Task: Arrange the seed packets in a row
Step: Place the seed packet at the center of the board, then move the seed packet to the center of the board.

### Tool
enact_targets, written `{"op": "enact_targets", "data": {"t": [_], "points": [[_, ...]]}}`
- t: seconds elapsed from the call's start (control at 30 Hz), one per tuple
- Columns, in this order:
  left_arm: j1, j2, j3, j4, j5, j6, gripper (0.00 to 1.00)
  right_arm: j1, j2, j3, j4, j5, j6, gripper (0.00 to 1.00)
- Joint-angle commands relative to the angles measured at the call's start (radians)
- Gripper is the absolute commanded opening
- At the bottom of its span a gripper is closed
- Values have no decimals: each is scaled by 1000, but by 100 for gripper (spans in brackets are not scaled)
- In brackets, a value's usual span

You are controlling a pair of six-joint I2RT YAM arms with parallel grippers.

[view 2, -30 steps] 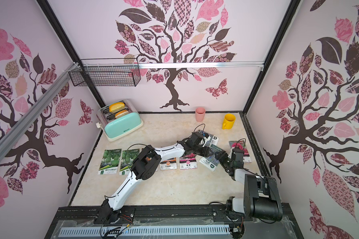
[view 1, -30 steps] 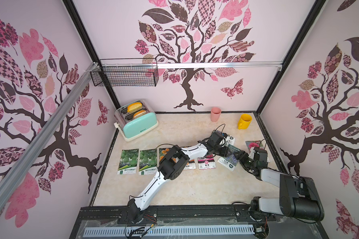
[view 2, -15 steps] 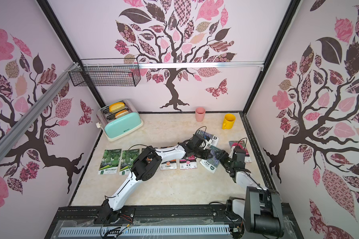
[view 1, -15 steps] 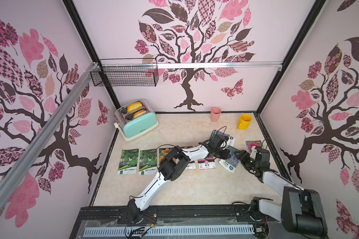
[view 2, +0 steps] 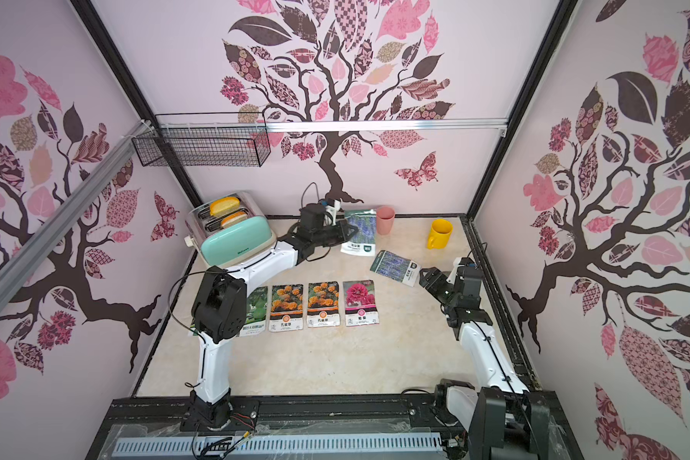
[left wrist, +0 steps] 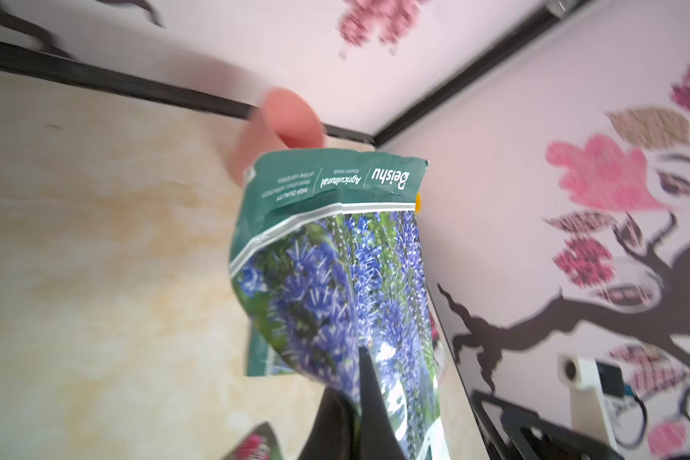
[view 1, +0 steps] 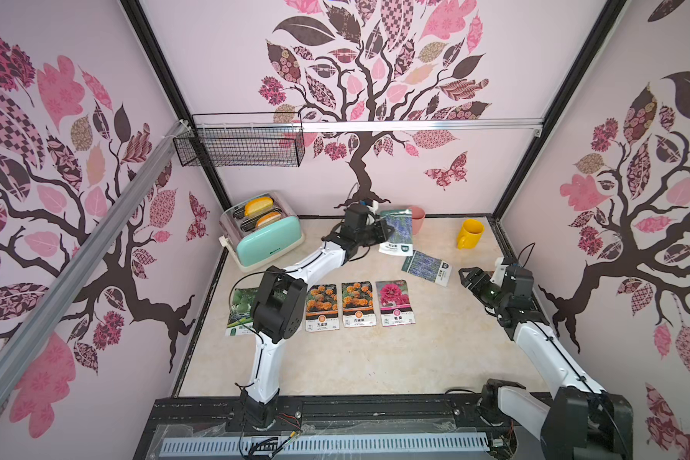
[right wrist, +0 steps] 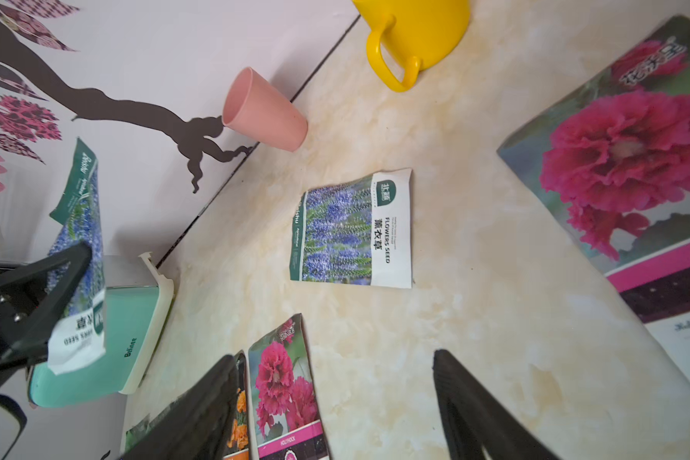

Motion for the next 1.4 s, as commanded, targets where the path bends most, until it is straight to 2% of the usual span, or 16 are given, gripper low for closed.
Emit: {"op": "enact_targets", "data": {"t": [0.0,0.13,0.37,0.43,0.53,0.63,0.8,0.9,1.03,1.23,1.37], "points": [[68,79,-41,-27,-60,-116,0,-2,29,11,-29,0,-33,79],[137,153,-59,-3,-67,-198,0,-2,61,35,-33,19,-32,81],[156,227,-29,-73,-120,-174,0,-1,99,111,-90,84,-52,84],[156,246,5,-124,-133,-157,10,-3,110,140,-115,107,-58,86],[157,253,41,-198,-157,-138,36,-1,126,188,-161,160,-69,90],[157,236,55,-252,-189,-124,52,-3,142,239,-198,210,-65,95],[157,171,60,-324,-268,-80,66,-6,175,302,-210,312,-41,99],[156,107,33,-330,-337,-55,68,-11,224,366,-249,379,-43,99],[137,36,23,-322,-375,-4,70,-41,322,430,-293,444,-51,99],[85,-19,15,-268,-382,79,71,-115,505,472,-324,430,-79,99],[38,-23,13,-250,-395,118,71,-126,620,479,-335,420,-131,99]]}}
